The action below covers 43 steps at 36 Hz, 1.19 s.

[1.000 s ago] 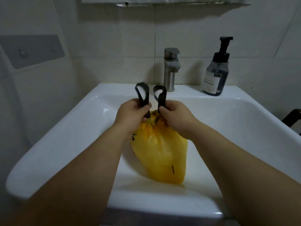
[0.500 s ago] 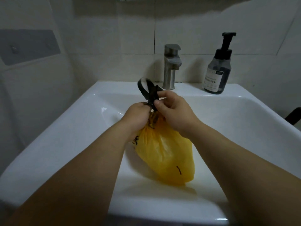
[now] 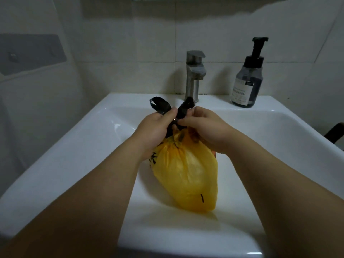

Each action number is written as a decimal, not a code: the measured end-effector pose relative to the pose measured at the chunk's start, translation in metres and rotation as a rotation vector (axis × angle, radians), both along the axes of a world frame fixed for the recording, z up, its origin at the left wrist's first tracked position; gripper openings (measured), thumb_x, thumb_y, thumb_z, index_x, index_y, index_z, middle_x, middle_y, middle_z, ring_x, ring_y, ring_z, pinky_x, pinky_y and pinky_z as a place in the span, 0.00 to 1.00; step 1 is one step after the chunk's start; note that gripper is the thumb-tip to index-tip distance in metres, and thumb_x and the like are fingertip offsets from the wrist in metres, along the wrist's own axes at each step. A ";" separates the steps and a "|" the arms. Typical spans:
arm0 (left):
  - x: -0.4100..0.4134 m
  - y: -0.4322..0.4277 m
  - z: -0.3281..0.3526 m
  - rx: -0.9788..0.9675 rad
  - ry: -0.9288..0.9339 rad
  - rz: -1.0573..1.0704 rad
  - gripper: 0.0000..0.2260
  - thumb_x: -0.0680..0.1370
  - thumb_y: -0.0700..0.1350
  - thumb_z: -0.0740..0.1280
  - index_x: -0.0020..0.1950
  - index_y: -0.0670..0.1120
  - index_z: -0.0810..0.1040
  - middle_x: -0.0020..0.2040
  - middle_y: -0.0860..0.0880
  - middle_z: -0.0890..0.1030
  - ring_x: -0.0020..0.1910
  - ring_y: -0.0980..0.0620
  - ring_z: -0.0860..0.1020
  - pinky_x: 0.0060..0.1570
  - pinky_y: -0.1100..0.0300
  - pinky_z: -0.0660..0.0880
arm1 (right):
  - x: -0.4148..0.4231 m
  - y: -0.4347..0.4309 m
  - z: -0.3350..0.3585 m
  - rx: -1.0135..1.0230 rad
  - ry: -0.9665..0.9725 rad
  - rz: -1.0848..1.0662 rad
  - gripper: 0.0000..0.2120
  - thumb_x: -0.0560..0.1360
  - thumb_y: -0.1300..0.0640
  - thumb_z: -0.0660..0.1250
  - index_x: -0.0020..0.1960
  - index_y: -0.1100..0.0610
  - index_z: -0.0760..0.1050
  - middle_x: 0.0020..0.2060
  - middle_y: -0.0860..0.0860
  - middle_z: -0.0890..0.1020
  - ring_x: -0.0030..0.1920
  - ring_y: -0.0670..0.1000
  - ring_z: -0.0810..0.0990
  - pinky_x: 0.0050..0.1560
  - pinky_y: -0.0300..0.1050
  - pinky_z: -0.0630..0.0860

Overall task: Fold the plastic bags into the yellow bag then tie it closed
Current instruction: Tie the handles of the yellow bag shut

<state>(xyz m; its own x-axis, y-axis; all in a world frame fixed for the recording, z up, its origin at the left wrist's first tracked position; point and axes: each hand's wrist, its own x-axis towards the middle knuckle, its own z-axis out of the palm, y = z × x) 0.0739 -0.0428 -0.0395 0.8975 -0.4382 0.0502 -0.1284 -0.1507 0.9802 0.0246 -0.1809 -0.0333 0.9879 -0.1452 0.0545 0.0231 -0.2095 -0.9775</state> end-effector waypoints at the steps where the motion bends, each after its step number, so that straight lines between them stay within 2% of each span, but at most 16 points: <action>1: 0.000 0.000 0.001 -0.008 -0.003 -0.017 0.14 0.81 0.56 0.60 0.49 0.49 0.80 0.36 0.52 0.80 0.42 0.52 0.78 0.55 0.53 0.74 | 0.000 -0.002 0.000 0.027 0.045 0.045 0.07 0.75 0.64 0.66 0.52 0.63 0.72 0.42 0.58 0.74 0.43 0.56 0.72 0.43 0.49 0.69; 4: 0.000 0.001 0.000 0.002 -0.024 -0.070 0.16 0.81 0.56 0.59 0.51 0.47 0.81 0.38 0.52 0.79 0.40 0.55 0.76 0.51 0.56 0.72 | 0.000 -0.006 -0.001 0.006 0.130 0.137 0.08 0.75 0.68 0.62 0.53 0.62 0.71 0.46 0.58 0.72 0.47 0.57 0.70 0.51 0.53 0.68; 7: 0.001 0.003 -0.001 -0.004 0.013 -0.147 0.19 0.82 0.56 0.57 0.56 0.44 0.80 0.35 0.54 0.77 0.37 0.58 0.76 0.48 0.60 0.71 | -0.001 -0.011 -0.002 0.115 0.147 0.152 0.11 0.76 0.67 0.61 0.58 0.64 0.72 0.49 0.60 0.76 0.51 0.59 0.75 0.62 0.57 0.71; 10: -0.001 0.005 0.003 -0.056 0.145 -0.254 0.15 0.82 0.52 0.59 0.54 0.44 0.79 0.32 0.54 0.76 0.37 0.57 0.75 0.43 0.62 0.71 | -0.003 -0.016 -0.002 0.314 0.183 0.223 0.15 0.77 0.65 0.57 0.61 0.64 0.72 0.49 0.60 0.79 0.50 0.58 0.79 0.59 0.54 0.75; 12: -0.002 0.007 0.005 -0.007 0.134 -0.283 0.10 0.81 0.48 0.61 0.48 0.45 0.80 0.34 0.53 0.78 0.38 0.57 0.77 0.40 0.66 0.73 | -0.002 -0.017 -0.003 0.327 0.188 0.218 0.11 0.77 0.61 0.58 0.57 0.63 0.73 0.46 0.59 0.79 0.49 0.57 0.78 0.58 0.53 0.74; 16: 0.000 0.010 0.006 0.153 -0.101 -0.232 0.08 0.79 0.44 0.66 0.41 0.49 0.82 0.38 0.55 0.82 0.39 0.63 0.80 0.38 0.74 0.74 | 0.000 -0.018 -0.005 0.210 0.222 0.118 0.14 0.73 0.55 0.63 0.55 0.62 0.74 0.51 0.62 0.77 0.51 0.60 0.76 0.62 0.58 0.72; 19: 0.001 0.010 0.004 0.143 -0.257 -0.136 0.07 0.76 0.41 0.70 0.43 0.54 0.82 0.40 0.58 0.83 0.40 0.65 0.80 0.43 0.73 0.76 | 0.002 -0.017 -0.005 0.159 0.194 0.066 0.13 0.77 0.57 0.61 0.57 0.64 0.74 0.47 0.60 0.77 0.46 0.57 0.76 0.49 0.50 0.75; 22: 0.002 0.010 -0.001 0.180 -0.482 -0.012 0.09 0.76 0.39 0.71 0.50 0.52 0.83 0.45 0.58 0.82 0.46 0.62 0.80 0.52 0.68 0.75 | 0.005 -0.017 -0.004 0.050 0.134 0.045 0.06 0.77 0.58 0.61 0.48 0.60 0.74 0.43 0.58 0.74 0.44 0.56 0.73 0.47 0.50 0.72; 26: 0.002 0.013 0.000 0.271 -0.729 -0.010 0.11 0.76 0.38 0.70 0.56 0.50 0.83 0.47 0.53 0.82 0.49 0.57 0.78 0.53 0.69 0.73 | 0.004 -0.017 -0.002 -0.033 0.117 0.027 0.09 0.77 0.57 0.63 0.48 0.63 0.75 0.44 0.58 0.75 0.46 0.56 0.74 0.49 0.50 0.73; 28: -0.001 0.014 0.002 0.249 -0.673 -0.081 0.12 0.76 0.38 0.70 0.54 0.54 0.82 0.46 0.57 0.81 0.47 0.64 0.78 0.53 0.73 0.73 | 0.003 -0.019 -0.002 -0.027 0.104 0.018 0.11 0.78 0.58 0.62 0.52 0.67 0.75 0.44 0.59 0.74 0.46 0.57 0.74 0.49 0.50 0.73; 31: -0.005 0.013 0.006 0.230 -0.494 -0.136 0.10 0.78 0.43 0.68 0.47 0.60 0.80 0.43 0.64 0.80 0.43 0.71 0.77 0.48 0.76 0.72 | 0.002 -0.019 -0.001 0.019 0.096 0.010 0.09 0.80 0.58 0.61 0.49 0.62 0.78 0.46 0.60 0.79 0.48 0.56 0.78 0.49 0.48 0.76; 33: -0.008 0.012 0.008 0.245 -0.450 -0.159 0.09 0.80 0.46 0.64 0.45 0.61 0.79 0.44 0.62 0.81 0.46 0.65 0.79 0.50 0.69 0.74 | 0.003 -0.019 -0.001 0.036 0.083 -0.026 0.09 0.80 0.59 0.61 0.49 0.62 0.79 0.46 0.60 0.79 0.49 0.57 0.78 0.54 0.53 0.78; 37: -0.009 0.011 0.009 0.248 -0.406 -0.141 0.11 0.82 0.49 0.59 0.44 0.56 0.78 0.50 0.45 0.83 0.54 0.43 0.78 0.58 0.52 0.73 | 0.003 -0.017 -0.001 0.062 0.083 -0.019 0.07 0.78 0.62 0.63 0.45 0.61 0.78 0.44 0.60 0.76 0.47 0.58 0.75 0.61 0.60 0.73; 39: -0.009 0.012 0.010 0.243 -0.374 -0.138 0.12 0.82 0.50 0.58 0.44 0.51 0.79 0.51 0.40 0.81 0.55 0.40 0.77 0.58 0.49 0.72 | 0.003 -0.016 -0.001 0.092 0.079 -0.001 0.07 0.77 0.64 0.63 0.41 0.59 0.77 0.43 0.59 0.76 0.47 0.58 0.74 0.62 0.61 0.72; 41: -0.008 0.013 0.009 0.253 -0.347 -0.155 0.13 0.82 0.50 0.60 0.45 0.47 0.81 0.46 0.44 0.83 0.50 0.46 0.80 0.50 0.59 0.73 | 0.003 -0.015 0.000 0.116 0.075 0.005 0.06 0.77 0.65 0.64 0.42 0.58 0.77 0.43 0.59 0.77 0.48 0.58 0.76 0.61 0.59 0.73; 43: -0.007 0.014 0.010 0.230 -0.314 -0.166 0.10 0.80 0.49 0.64 0.42 0.52 0.82 0.37 0.57 0.83 0.40 0.62 0.79 0.40 0.72 0.72 | 0.002 -0.015 0.001 0.126 0.058 0.025 0.07 0.77 0.65 0.63 0.42 0.58 0.76 0.41 0.57 0.78 0.46 0.57 0.76 0.55 0.55 0.76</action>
<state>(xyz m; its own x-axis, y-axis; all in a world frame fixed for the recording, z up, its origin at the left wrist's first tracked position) 0.0666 -0.0289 -0.0291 0.7708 -0.6068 0.1941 -0.4562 -0.3129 0.8330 0.0270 -0.1955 -0.0328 0.9922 -0.1230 -0.0202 -0.0308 -0.0848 -0.9959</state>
